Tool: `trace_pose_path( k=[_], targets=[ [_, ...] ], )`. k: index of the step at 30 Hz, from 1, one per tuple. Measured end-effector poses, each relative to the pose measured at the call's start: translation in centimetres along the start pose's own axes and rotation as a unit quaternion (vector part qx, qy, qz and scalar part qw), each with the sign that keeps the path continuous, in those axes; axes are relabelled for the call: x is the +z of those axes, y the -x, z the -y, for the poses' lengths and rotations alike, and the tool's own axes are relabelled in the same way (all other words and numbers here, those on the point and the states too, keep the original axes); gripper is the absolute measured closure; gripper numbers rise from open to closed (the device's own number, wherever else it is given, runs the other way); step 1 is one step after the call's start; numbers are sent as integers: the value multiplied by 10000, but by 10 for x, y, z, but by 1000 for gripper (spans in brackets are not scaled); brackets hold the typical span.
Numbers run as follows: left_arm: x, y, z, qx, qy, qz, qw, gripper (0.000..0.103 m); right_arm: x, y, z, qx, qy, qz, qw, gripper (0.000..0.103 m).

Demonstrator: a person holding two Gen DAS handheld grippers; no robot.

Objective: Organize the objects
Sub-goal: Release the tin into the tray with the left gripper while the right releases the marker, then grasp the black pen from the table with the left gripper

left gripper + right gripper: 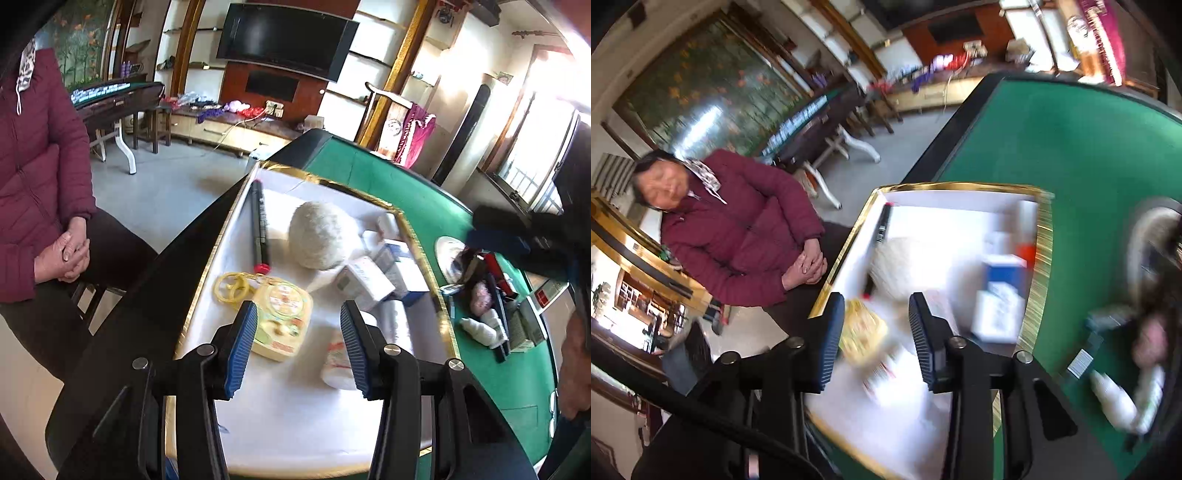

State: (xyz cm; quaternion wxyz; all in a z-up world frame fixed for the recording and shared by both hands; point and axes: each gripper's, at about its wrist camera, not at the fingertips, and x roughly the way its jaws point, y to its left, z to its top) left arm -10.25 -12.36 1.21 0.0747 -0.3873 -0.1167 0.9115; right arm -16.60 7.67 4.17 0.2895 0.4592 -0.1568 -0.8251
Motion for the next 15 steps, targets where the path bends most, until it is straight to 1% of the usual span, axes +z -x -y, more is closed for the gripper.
trace_pose_path(
  k=[1,4,7,10,12,13,15],
  targets=[
    [-2,3,8,-23,-60,24,10000,61,-12,18,10,-64,11,170,9998,66],
    [-9,11,41,-116,-351,48,9993,61,-43,61,45,-389,-76,528,9978,65],
    [-17,10,83,-236,-668,-5,9975,61,-72,96,89,-633,-307,733,9948,63],
    [-19,-2,128,-436,-1025,-264,9934,61,-97,117,128,-699,-547,855,9924,63],
    [-15,-14,160,-532,-1324,-412,9889,61,-109,130,148,-615,-684,994,9908,63],
    [-11,-26,178,-468,-1517,-534,9859,61,-114,136,157,-555,-745,1039,9902,63],
    [-4,-45,199,-353,-1635,-743,9831,61,-117,142,168,-497,-833,1073,9895,63]
  ],
)
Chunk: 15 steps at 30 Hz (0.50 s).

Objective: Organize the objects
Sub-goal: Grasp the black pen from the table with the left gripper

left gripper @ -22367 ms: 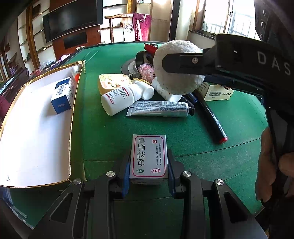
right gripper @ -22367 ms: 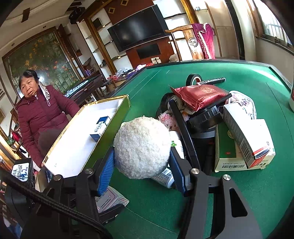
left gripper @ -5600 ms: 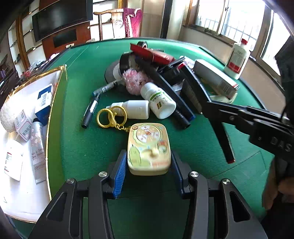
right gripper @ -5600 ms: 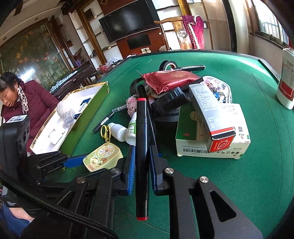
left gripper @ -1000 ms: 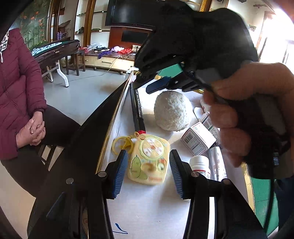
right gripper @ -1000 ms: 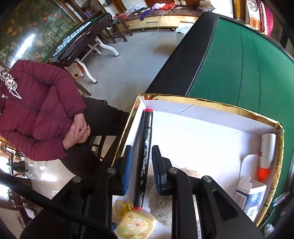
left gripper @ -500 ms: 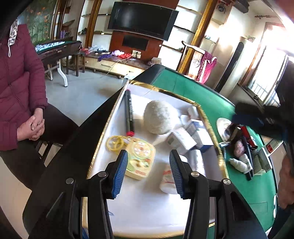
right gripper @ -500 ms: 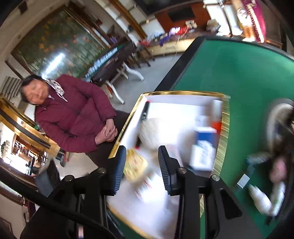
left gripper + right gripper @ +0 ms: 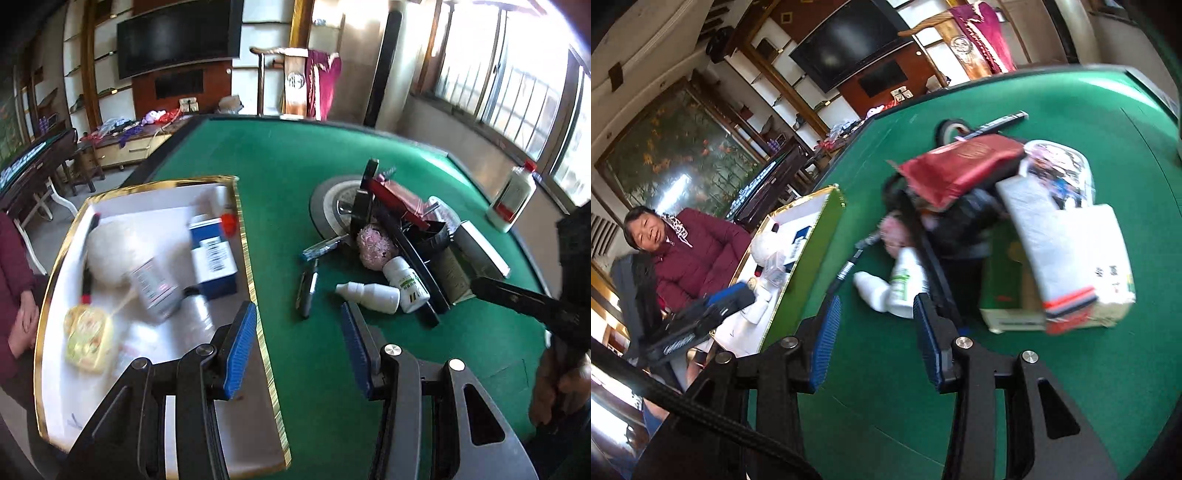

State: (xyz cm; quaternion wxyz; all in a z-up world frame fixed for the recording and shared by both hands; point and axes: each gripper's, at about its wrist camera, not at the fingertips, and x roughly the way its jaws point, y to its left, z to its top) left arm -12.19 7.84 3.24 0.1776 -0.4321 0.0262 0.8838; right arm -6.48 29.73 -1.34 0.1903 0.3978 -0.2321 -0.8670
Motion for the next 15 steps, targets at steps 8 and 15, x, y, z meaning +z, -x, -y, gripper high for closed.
trace_pose_path(
  k=[8,15],
  targets=[
    [32,-80,13,323,1,-1011,9944,78,-2,16,1,603,-225,143,9978,62],
    [29,-110,26,594,-316,-1338,9887,85,-9,13,1,779,-143,23,9969,62]
  ],
)
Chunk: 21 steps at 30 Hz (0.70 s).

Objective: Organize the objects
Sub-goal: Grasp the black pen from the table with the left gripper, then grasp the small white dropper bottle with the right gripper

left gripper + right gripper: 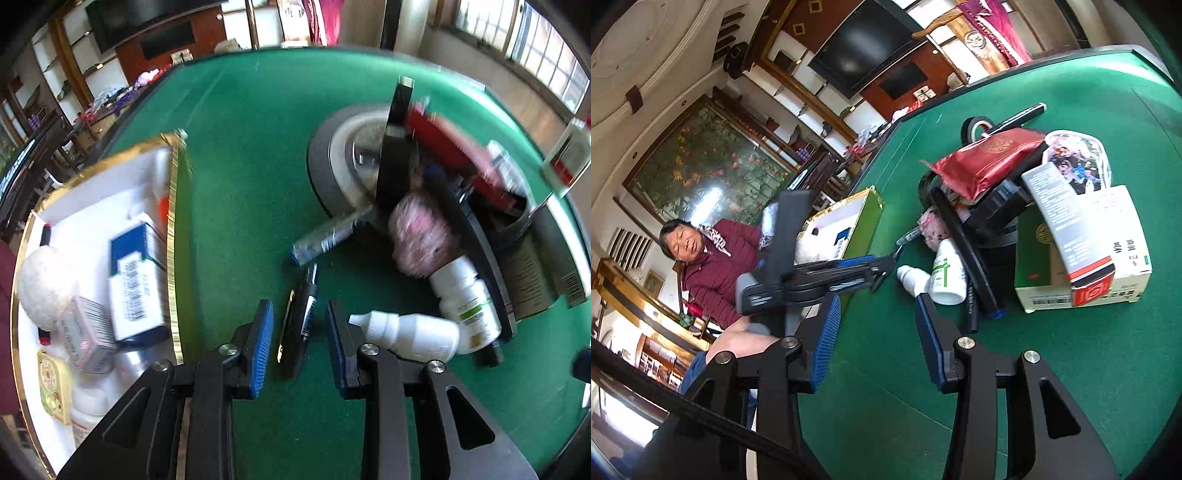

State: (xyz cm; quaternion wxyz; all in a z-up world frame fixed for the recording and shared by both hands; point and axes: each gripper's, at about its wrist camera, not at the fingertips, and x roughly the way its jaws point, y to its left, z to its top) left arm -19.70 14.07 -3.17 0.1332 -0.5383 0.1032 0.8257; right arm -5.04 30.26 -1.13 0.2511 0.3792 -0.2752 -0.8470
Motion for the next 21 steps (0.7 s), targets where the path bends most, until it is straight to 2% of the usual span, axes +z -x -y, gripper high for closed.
trace_pose_path(
  k=[2,4,8,11,13,16,21],
  targets=[
    [-7,1,2,-7,7,105,9999,91,-1,-3,-2,-70,98,15,9999,62],
    [-19,4,3,-67,47,124,9999,91,-3,-5,-2,-117,185,10,9998,62],
    [-64,19,9,-304,-8,260,9992,91,0,-17,-5,-140,467,-90,9988,62],
    [-99,33,12,-561,21,398,9976,91,9,-40,-11,38,648,-529,9965,62],
    [-117,40,14,-556,23,555,9969,91,15,-58,-20,58,899,-816,9926,61],
    [-133,42,16,-555,126,701,9959,91,25,-86,-27,-190,1299,-1072,9855,62],
    [-132,42,10,-646,214,725,9950,90,38,-118,-18,-823,1646,-1203,9755,62]
  ],
)
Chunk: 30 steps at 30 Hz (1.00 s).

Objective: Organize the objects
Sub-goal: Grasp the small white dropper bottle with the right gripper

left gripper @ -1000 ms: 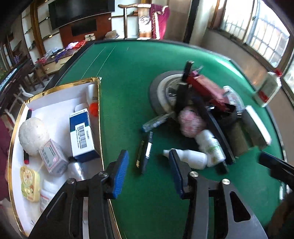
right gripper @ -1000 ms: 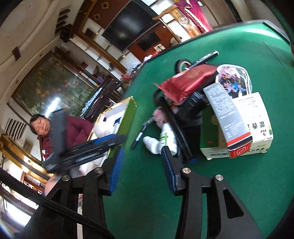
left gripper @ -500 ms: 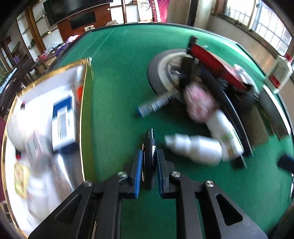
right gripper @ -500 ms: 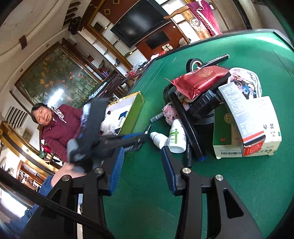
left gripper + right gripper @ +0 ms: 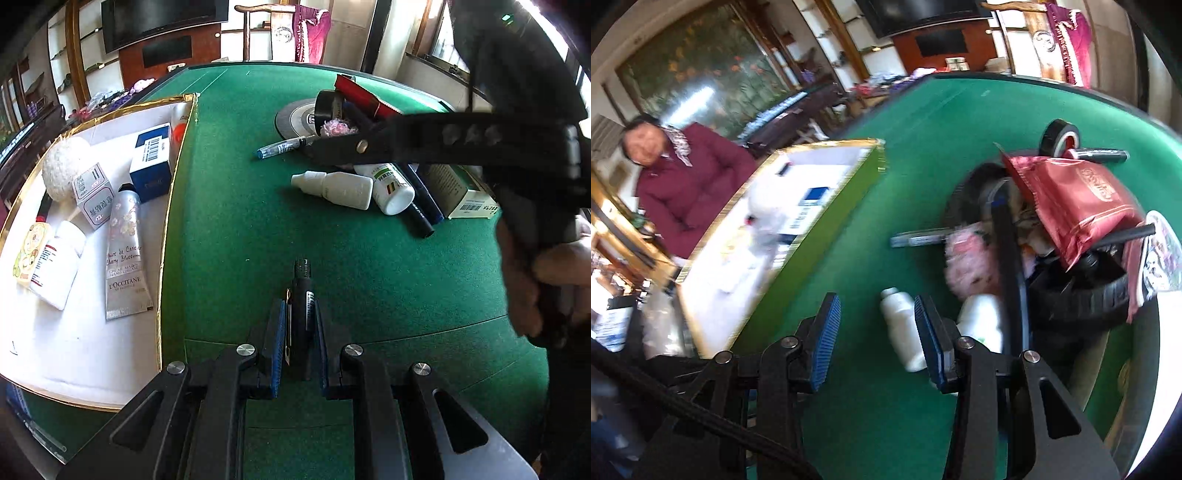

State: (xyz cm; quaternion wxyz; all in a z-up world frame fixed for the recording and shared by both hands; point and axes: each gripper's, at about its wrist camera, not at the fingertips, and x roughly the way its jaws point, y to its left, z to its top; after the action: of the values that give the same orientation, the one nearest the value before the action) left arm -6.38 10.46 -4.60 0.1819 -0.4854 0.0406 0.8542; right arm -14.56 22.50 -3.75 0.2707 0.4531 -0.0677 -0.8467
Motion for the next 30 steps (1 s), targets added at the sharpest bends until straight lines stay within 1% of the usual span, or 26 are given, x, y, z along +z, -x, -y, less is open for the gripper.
trace_pose_path(
  k=[1,2,3,4,5,6,8,10,12,14,16,19,24,30],
  targets=[
    [4,1,1,22,-34,9,10000,90,-2,-5,1,34,72,-120,9999,62],
    [7,0,3,43,-35,22,10000,90,-6,-9,0,-31,153,-191,9997,62],
    [7,0,3,55,-22,40,10000,91,-10,-13,0,-162,301,-258,9991,70],
    [8,0,4,79,-33,64,9999,91,-13,-13,-4,-243,474,-245,9983,74],
    [7,0,8,121,-59,91,9999,91,-15,-14,-6,-446,600,-274,9968,78],
    [7,0,9,150,-57,108,9998,91,-16,-14,-9,-693,664,-318,9949,79],
    [9,1,12,236,-103,140,9996,91,-20,-12,-15,-825,782,-322,9930,79],
    [10,-1,14,311,-136,193,9992,91,-25,-10,-21,-1081,930,-346,9892,79],
    [8,1,15,314,-139,266,9991,91,-27,-9,-26,-1195,949,-319,9878,79],
    [6,4,9,-73,40,281,9996,91,-27,-3,-25,-1052,781,-204,9912,79],
    [2,6,9,-76,26,304,9995,91,-25,5,-21,-947,499,-39,9942,79],
    [-2,11,8,-203,81,342,9992,91,-23,19,-17,-772,174,201,9967,79],
    [-6,12,7,-181,142,356,9991,91,-28,33,-16,-520,-213,411,9976,79],
    [-6,12,13,-53,-9,359,9993,91,-35,31,-21,-436,-317,373,9979,79]
  ],
)
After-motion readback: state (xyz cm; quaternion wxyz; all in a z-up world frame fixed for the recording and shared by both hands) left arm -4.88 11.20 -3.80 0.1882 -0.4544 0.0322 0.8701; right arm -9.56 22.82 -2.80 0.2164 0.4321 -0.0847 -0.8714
